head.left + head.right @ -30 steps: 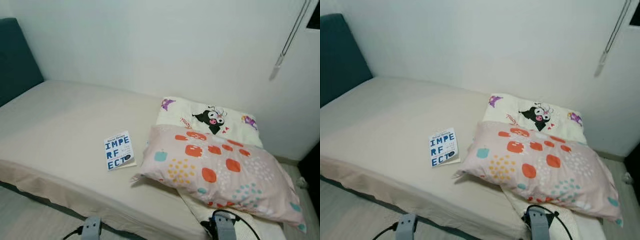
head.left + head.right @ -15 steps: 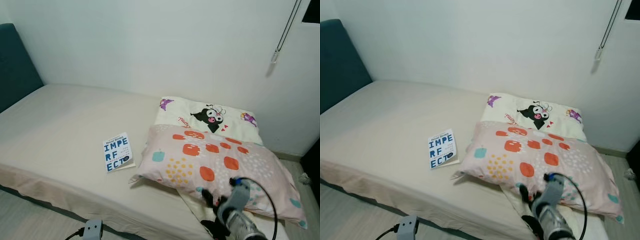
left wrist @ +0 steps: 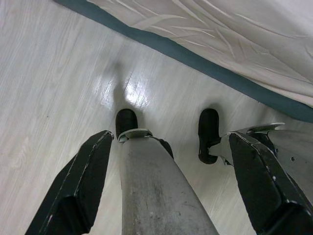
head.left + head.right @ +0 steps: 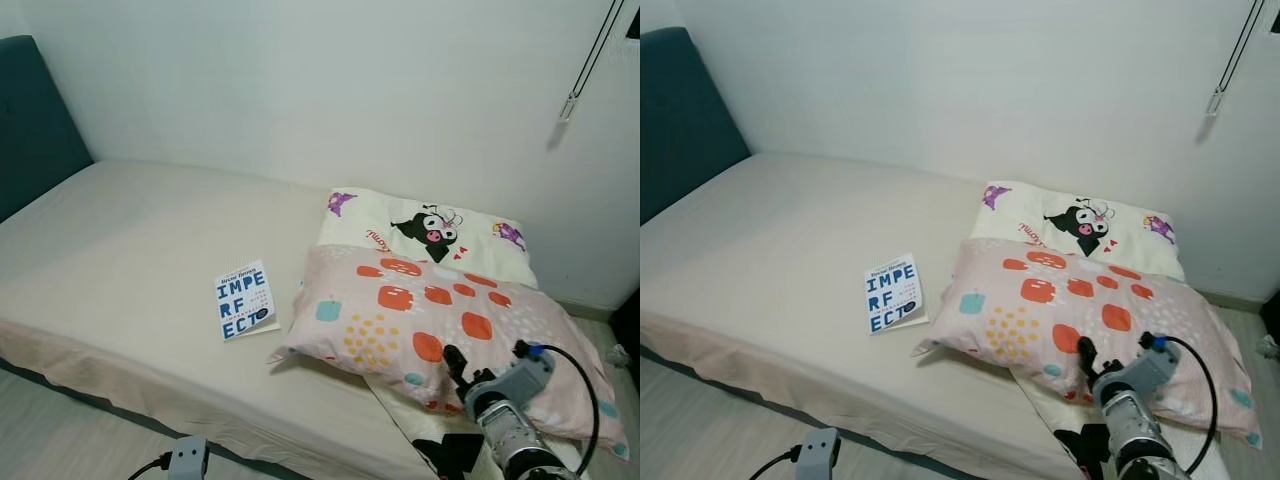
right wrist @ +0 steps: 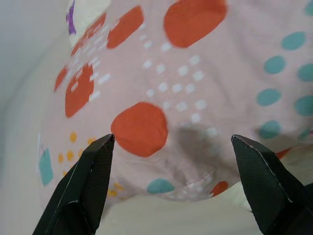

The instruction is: Clean up the room

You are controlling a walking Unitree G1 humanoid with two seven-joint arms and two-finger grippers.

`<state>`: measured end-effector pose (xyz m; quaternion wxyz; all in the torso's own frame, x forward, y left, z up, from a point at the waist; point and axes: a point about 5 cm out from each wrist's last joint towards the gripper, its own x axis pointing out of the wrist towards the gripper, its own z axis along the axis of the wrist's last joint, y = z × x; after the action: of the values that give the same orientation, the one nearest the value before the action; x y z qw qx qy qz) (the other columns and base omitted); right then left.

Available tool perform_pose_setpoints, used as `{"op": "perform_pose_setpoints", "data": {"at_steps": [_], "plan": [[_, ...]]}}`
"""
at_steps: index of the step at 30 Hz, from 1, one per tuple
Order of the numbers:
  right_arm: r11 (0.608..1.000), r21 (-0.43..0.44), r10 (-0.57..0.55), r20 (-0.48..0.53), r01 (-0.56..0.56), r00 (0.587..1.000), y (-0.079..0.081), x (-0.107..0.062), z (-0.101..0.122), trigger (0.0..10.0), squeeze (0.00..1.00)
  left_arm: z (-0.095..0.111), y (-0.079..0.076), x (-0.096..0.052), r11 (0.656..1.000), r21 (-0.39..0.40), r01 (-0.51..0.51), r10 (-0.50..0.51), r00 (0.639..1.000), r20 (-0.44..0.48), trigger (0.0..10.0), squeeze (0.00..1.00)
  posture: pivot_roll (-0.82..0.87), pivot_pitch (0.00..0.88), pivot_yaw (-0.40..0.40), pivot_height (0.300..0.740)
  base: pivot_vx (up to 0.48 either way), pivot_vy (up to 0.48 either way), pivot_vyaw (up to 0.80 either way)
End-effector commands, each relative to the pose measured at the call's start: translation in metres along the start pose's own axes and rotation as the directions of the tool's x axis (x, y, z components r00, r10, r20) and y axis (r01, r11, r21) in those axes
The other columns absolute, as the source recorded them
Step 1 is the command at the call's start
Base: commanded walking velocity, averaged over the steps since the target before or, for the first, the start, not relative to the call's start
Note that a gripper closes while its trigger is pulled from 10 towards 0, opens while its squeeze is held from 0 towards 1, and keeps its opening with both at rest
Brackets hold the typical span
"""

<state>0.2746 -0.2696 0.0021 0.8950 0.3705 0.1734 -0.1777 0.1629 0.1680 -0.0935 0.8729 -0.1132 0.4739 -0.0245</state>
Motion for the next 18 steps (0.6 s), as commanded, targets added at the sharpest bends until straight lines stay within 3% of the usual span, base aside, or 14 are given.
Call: {"op": "perform_pose_setpoints", "data": {"at_steps": [1,8,16,17,18], "plan": [[0.999,0.038,-0.007,0.021,0.006,1.0,0.0,0.001,0.005,10.0,0.0,0.0,0.009,-0.003,1.0,0.019,-0.02,0.02,1.0,0.001,10.0,0.0,-0.11,0.0,0.023,0.7,0.0,0.0,0.0],[0.997,0.074,-0.042,0.092,0.035,0.995,-0.009,0.0,0.029,10.0,0.0,0.028,0.024,-0.004,0.995,-0.052,-0.082,0.087,0.989,0.122,10.0,0.0,-0.12,0.0,0.027,0.67,0.0,0.0,0.0],[0.996,0.079,-0.043,0.095,0.035,0.995,-0.01,0.0,0.03,10.0,0.0,0.03,0.024,-0.004,0.995,-0.055,-0.084,0.09,0.988,0.129,10.0,0.0,-0.12,0.0,0.027,0.64,0.0,0.0,0.0],[0.996,0.085,-0.043,0.098,0.035,0.994,-0.011,-0.001,0.031,10.0,0.0,0.075,0.03,-0.006,0.995,-0.082,-0.064,0.085,0.954,0.288,10.0,0.0,-0.13,0.0,0.024,0.635,0.0,0.0,0.0],[0.996,0.085,-0.043,0.098,0.035,0.994,-0.011,-0.001,0.031,10.0,0.0,0.075,0.03,-0.006,0.995,-0.082,-0.064,0.085,0.954,0.288,10.0,0.0,-0.13,0.0,0.024,0.635,0.0,0.0,0.0]]}}
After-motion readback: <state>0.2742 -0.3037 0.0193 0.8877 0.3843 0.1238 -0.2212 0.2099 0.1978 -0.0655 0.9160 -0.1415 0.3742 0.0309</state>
